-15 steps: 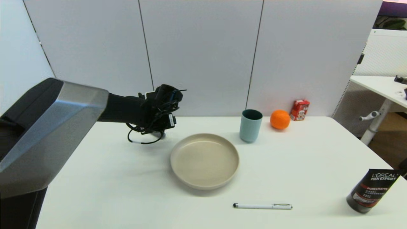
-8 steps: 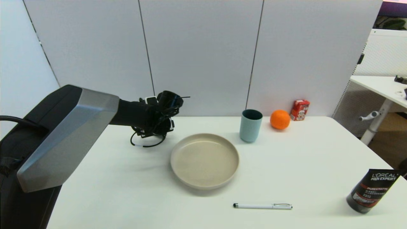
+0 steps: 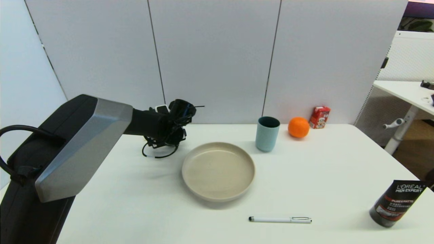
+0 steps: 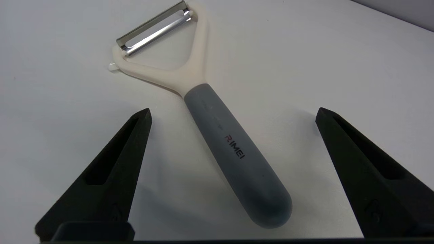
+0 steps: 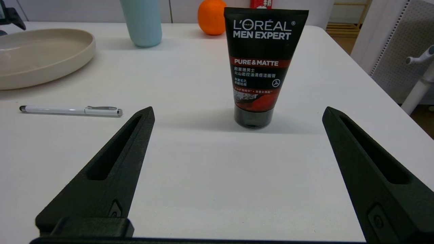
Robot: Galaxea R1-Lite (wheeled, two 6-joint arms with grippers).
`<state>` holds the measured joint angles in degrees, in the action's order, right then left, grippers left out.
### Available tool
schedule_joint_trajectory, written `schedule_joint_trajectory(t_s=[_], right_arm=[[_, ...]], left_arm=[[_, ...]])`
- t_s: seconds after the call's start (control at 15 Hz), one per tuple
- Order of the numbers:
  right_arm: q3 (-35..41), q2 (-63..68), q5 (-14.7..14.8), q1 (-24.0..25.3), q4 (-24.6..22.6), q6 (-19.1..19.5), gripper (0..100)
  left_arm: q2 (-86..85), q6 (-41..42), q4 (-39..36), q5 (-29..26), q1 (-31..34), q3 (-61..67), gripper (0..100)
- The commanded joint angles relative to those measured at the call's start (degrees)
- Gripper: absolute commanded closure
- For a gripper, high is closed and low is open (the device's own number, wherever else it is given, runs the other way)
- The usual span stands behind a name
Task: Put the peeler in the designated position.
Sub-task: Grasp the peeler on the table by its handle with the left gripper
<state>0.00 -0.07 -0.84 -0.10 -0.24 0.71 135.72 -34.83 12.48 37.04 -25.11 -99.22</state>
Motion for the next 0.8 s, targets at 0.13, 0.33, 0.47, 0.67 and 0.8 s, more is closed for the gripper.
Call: schedule_joint_trajectory(t_s=[0.13, 0.33, 0.47, 0.67, 0.8], right_arm=[[0.0, 0.07, -0.04, 0.01, -0.02, 0.0, 0], [0.0, 0.07, -0.04, 0.01, -0.02, 0.08, 0], [0.0, 0.07, -0.04, 0.01, -0.02, 0.08, 0], [0.0, 0.07, -0.04, 0.01, -0.02, 0.08, 0], [0.0, 0.07, -0.04, 0.01, -0.02, 0.08, 0]], left_arm=[[0.25, -1.38, -0.09, 0.23, -0.02, -0.1, 0], [0.86, -2.17, -0.09, 0.23, -0.02, -0.01, 0], [0.86, -2.96, 0.0, 0.23, -0.02, -0.01, 0], [1.13, -2.79, 0.0, 0.14, -0.02, -0.1, 0], [1.22, -2.79, 0.0, 0.14, -0.02, -0.1, 0]])
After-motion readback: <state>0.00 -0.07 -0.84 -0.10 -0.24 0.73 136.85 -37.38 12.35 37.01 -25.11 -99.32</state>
